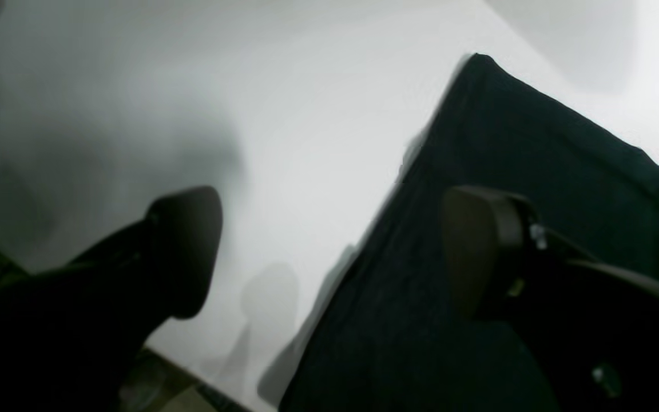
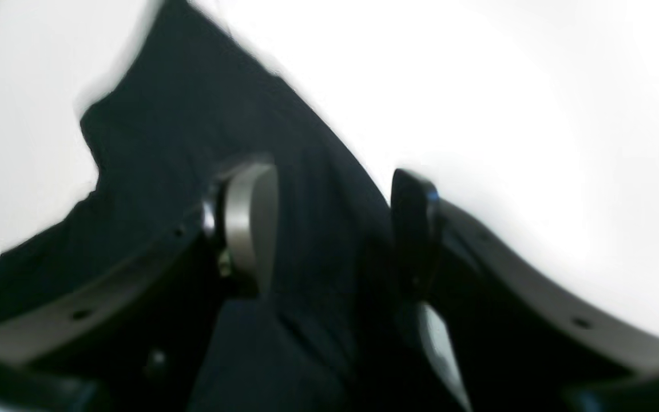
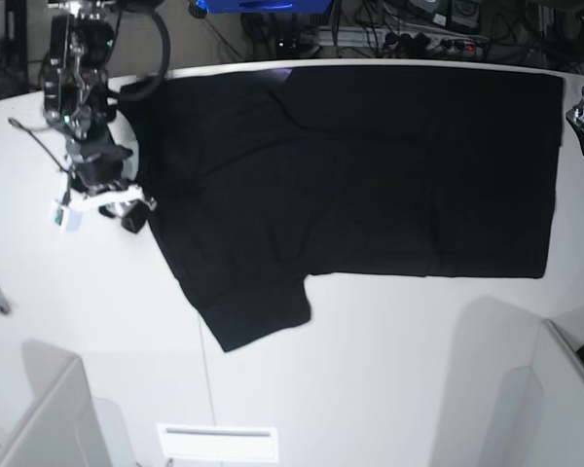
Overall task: Fold the T-shirt properly
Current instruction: 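Move the right gripper to the hem corner and grasp it, then move the left gripper to the other hem corner and grasp it, then fold the hem up over the shirt toward the collar with both grippers, then release the hem and lift both grippers off the folded shirt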
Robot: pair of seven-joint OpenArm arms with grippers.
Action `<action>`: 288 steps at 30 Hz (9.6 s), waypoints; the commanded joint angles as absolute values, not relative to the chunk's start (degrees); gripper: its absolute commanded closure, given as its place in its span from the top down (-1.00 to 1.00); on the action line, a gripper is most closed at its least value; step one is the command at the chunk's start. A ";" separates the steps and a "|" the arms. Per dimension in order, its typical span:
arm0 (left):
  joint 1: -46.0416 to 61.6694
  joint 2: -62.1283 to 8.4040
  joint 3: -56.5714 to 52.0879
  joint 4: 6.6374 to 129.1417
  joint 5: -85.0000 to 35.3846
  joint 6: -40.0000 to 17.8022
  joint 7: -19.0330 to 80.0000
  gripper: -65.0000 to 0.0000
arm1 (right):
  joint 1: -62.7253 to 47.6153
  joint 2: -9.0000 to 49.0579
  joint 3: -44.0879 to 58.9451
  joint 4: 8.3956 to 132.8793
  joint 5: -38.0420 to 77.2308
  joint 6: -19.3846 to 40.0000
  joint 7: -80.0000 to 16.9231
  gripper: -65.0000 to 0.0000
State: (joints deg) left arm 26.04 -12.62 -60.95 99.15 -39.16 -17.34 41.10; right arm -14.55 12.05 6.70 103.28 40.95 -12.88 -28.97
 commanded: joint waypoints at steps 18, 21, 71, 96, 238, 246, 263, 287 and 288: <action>24.84 -14.02 -61.85 99.82 -33.36 -17.45 39.69 0.77 | 24.92 14.55 -13.85 62.90 41.54 -11.12 -31.43 0.31; 24.84 -14.02 -61.85 99.82 -33.36 -17.45 39.69 0.77 | 29.05 13.58 -15.25 55.60 41.19 -5.85 -31.34 0.32; -17.54 -25.01 -34.68 60.53 -14.99 -15.34 39.52 0.78 | 33.01 10.95 -21.05 44.70 41.10 -0.66 -27.47 -1.00; -34.07 -25.98 -26.95 31.96 -4.35 -15.34 28.79 0.78 | 33.80 12.09 -21.05 45.05 41.27 -0.66 -27.47 -1.00; 16.66 -29.32 -32.57 94.64 -37.49 -15.60 48.31 -1.00 | -13.93 19.12 10.07 108.97 41.54 -1.01 -43.38 -1.00; 19.47 -29.32 -36.18 95.34 -37.49 -15.60 48.31 -1.00 | -17.71 19.12 10.15 110.02 41.63 -1.01 -43.38 -1.00; 22.37 -29.41 -37.85 96.31 -37.32 -15.60 48.40 -1.00 | -27.21 16.84 11.38 114.95 47.60 -0.92 -43.38 -1.00; 25.98 -28.44 -37.85 96.31 -37.23 -15.60 48.31 -1.00 | -29.93 16.31 11.30 114.77 41.01 -0.92 -43.65 -1.00; 25.89 -28.44 -37.93 96.31 -37.23 -15.60 48.31 -0.92 | -29.93 16.31 11.30 114.77 41.01 -0.92 -43.65 -0.85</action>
State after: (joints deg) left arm 26.02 -27.29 -37.17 95.37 -36.95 -15.88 49.15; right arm -30.04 15.84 10.76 113.99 40.82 -1.02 -44.66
